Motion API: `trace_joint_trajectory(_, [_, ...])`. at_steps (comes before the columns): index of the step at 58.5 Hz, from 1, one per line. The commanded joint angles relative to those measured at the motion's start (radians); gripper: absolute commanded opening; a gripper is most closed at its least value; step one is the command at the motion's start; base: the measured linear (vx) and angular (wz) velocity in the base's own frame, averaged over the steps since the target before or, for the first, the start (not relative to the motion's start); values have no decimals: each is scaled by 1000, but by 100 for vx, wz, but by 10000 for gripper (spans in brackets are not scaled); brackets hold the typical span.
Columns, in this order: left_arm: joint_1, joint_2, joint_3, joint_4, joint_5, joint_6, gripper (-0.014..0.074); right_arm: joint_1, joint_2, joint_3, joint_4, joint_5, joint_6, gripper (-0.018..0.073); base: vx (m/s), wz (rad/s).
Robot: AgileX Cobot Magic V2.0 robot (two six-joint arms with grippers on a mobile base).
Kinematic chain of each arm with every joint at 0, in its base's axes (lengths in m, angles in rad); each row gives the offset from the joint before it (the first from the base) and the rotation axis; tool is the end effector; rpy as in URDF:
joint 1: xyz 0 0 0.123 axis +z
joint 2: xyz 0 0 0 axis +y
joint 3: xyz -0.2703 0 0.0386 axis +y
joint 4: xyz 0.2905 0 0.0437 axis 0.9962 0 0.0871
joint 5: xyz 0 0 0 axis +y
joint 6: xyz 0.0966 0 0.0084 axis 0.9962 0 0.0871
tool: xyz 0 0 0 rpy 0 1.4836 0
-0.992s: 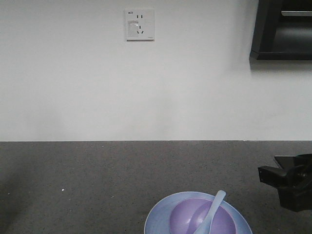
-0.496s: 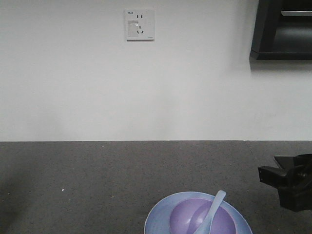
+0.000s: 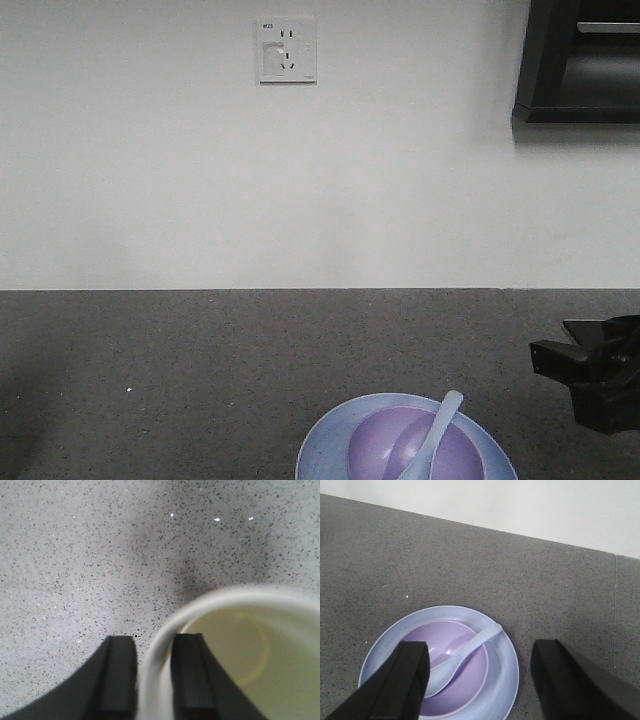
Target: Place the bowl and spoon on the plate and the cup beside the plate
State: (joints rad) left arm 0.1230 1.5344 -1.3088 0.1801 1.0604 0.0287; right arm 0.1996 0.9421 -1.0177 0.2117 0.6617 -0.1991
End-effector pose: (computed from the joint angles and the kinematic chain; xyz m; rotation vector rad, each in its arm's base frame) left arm 0.3525 0.0589 0.2831 -0.0495 2.7708 0.2800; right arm 0.2362 0.0606 0.3847 -0.3171 2.0383 0.2374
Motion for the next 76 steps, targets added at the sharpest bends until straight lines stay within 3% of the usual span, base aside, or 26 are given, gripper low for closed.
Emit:
trace_joint_trajectory(1, [0,-34,-32,8,-26,1,179,-2,-15,-28,-2,-82,-5,505,0,0])
trace_joint_trajectory(21, [0,-68,-32,9,-49,-2,42,-2,-15,-28,-2,-98,-2,505,0,0])
trace_joint_trajectory(37, [-3,-188,-32,-44,-165,-84,-6,-2,-15,-28,-1,-100,-2,505,0,0])
trace_joint_trajectory(46, [-3,-242,-32,-207,-197,-75,0,-2,-15,-28,-1,-104,-2,505,0,0])
trace_joint_trajectory(57, [-7,-244,-32,-584,-290,51,0,-2,-15,-28,-1,-104,-2,505,0,0])
trace_joint_trajectory(62, [-35,-237,-32,-715,-304,127,0,-2,-15,-28,0,-105,-2,505,0,0])
trace_joint_trajectory(68, [-93,-222,-32,-809,-304,180,0,-2,-15,-28,6,-111,6,505,0,0])
trace_joint_trajectory(76, [-196,-185,-32,-819,-303,184,0,-2,-15,-28,6,-121,21,505,0,0])
